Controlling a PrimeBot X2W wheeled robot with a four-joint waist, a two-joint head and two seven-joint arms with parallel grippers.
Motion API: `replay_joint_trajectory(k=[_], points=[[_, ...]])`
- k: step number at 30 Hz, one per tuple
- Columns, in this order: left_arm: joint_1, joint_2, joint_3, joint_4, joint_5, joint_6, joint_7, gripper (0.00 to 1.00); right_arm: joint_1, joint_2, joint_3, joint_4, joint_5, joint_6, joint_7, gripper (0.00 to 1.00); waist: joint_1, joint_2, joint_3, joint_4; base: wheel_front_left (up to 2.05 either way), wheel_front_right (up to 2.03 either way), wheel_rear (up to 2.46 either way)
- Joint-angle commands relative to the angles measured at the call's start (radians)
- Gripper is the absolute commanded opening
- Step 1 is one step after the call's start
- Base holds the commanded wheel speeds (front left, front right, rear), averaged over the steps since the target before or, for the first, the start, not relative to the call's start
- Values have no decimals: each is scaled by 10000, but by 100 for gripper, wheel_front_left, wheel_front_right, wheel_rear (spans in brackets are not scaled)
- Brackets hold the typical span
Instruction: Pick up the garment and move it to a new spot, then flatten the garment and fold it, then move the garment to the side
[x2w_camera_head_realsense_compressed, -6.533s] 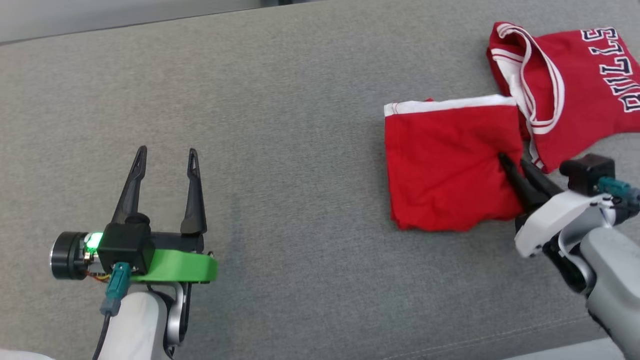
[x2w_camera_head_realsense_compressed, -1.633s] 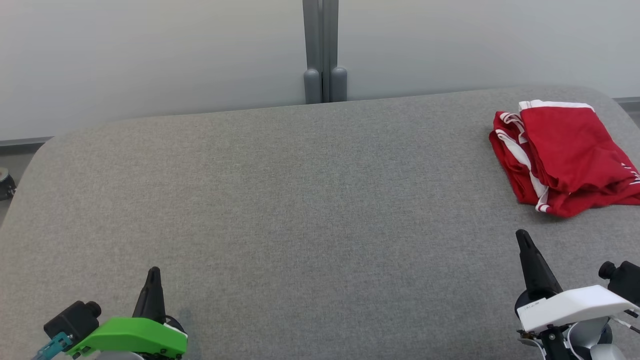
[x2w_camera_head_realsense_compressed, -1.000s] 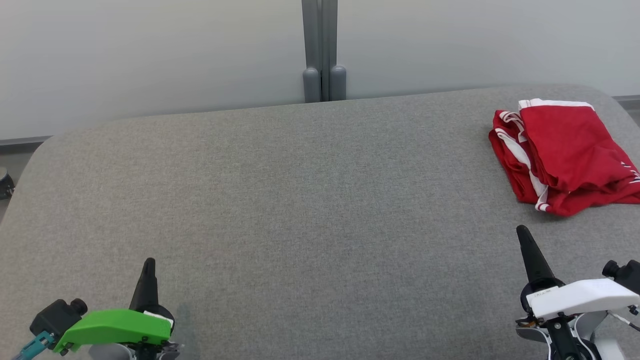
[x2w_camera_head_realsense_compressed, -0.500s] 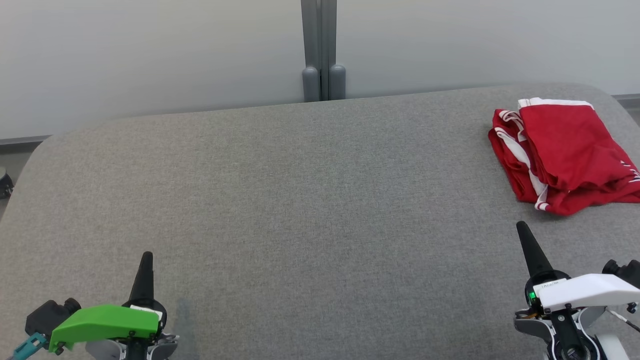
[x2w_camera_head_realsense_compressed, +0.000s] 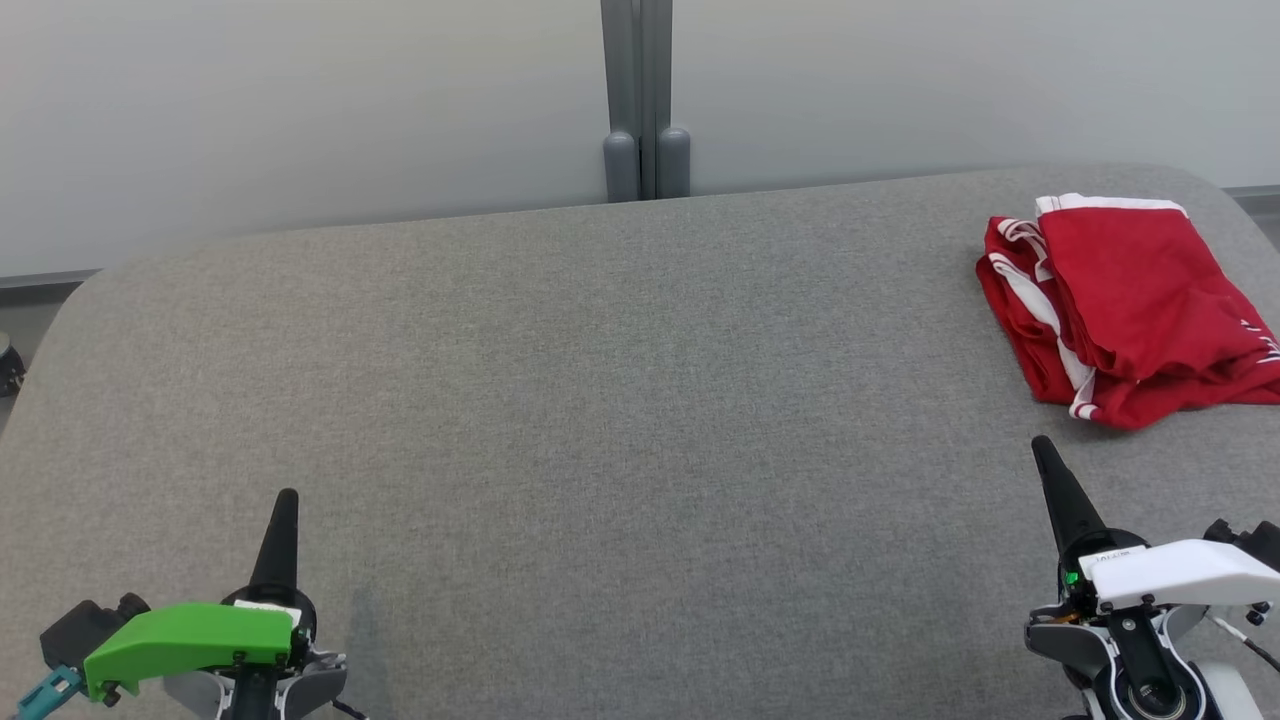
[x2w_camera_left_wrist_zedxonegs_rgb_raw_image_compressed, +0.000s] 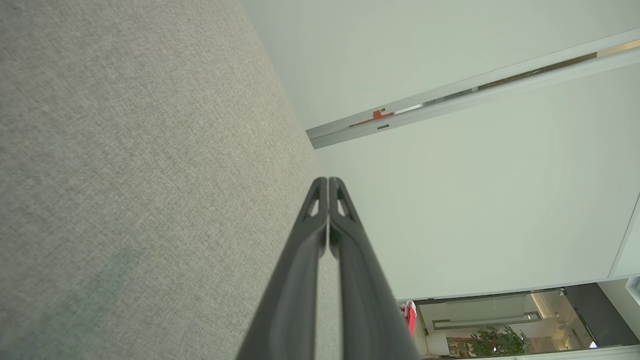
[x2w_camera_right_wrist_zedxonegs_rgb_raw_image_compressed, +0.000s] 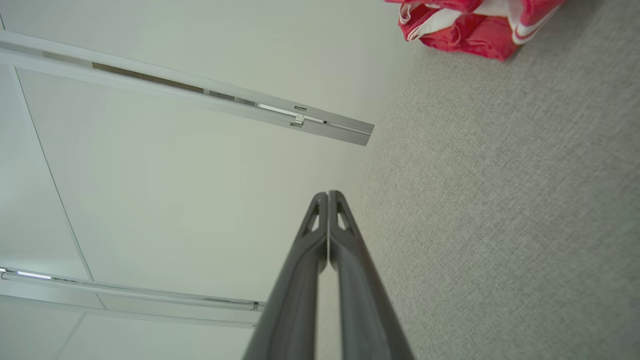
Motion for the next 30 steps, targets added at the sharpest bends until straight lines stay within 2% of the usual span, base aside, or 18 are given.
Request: replay_joint_trajectory(k=[1,30], points=[[-219,-2,115,-38,-265,-96,55,0,-188,-3,-48,12,247,5,69,0,0,0,2,-1,0,0,0],[-444,-232,669,17,-2267,-500,630,0,-575,114,-242,550,2367,4,397,0,0,0,51,-30,0,0,0]])
